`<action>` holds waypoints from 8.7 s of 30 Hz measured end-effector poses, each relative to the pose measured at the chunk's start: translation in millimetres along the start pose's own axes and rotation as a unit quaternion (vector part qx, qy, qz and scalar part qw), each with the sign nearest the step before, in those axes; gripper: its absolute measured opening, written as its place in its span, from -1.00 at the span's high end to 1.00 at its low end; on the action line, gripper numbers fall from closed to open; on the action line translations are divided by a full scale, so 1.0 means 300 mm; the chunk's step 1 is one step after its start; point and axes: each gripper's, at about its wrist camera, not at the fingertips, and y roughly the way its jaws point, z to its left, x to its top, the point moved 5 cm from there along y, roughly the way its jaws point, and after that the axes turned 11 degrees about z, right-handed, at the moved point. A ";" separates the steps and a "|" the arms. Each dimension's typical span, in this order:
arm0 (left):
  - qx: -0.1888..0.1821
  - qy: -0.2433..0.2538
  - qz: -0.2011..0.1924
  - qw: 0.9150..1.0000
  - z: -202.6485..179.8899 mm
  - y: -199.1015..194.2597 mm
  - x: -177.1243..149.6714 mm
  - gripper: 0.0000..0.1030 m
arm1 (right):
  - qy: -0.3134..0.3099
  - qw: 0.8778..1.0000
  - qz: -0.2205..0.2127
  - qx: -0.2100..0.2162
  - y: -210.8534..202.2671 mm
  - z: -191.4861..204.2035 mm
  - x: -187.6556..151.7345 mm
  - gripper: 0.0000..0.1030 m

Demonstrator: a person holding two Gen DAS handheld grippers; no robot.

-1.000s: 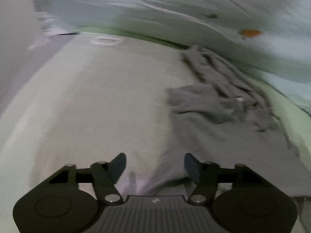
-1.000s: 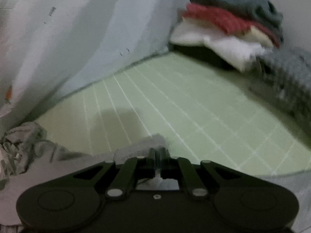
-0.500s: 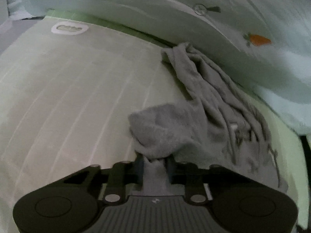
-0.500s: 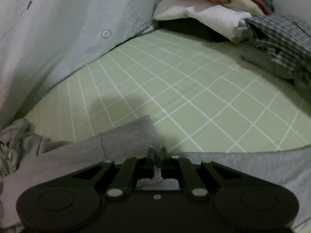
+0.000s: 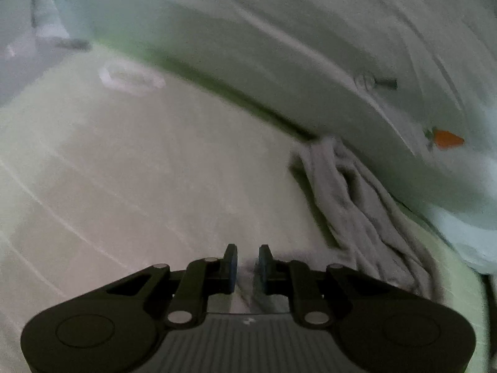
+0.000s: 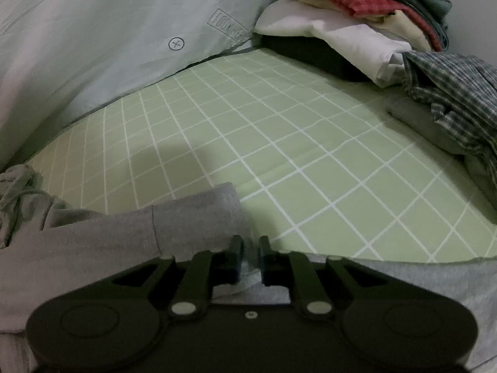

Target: Fold clothes

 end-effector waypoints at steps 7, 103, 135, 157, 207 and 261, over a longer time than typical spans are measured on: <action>0.047 0.066 -0.005 0.997 -0.044 -0.133 -0.078 -0.19 | 0.039 0.999 -0.007 0.015 -0.022 -0.009 -0.002 -0.19; 0.065 0.156 0.006 0.986 -0.212 -0.286 -0.297 0.94 | 0.006 0.992 -0.102 -0.069 0.012 -0.235 -0.078 -1.00; 0.150 0.144 0.039 0.977 -0.113 -0.389 -0.759 -0.48 | -0.054 0.996 -0.064 -0.018 -0.157 -0.258 -0.272 0.14; 0.165 0.144 0.046 0.975 0.015 -0.503 -0.879 -0.49 | -0.180 0.974 -0.058 0.122 -0.318 0.125 -0.354 -0.04; 0.190 0.153 0.053 0.968 0.113 -0.531 -0.858 -0.51 | -0.027 0.998 -0.058 0.015 -0.238 -0.008 -0.285 -0.44; 0.184 0.153 0.046 0.970 0.162 -0.537 -0.828 -0.53 | -0.047 0.997 -0.027 0.053 -0.183 0.071 -0.275 0.86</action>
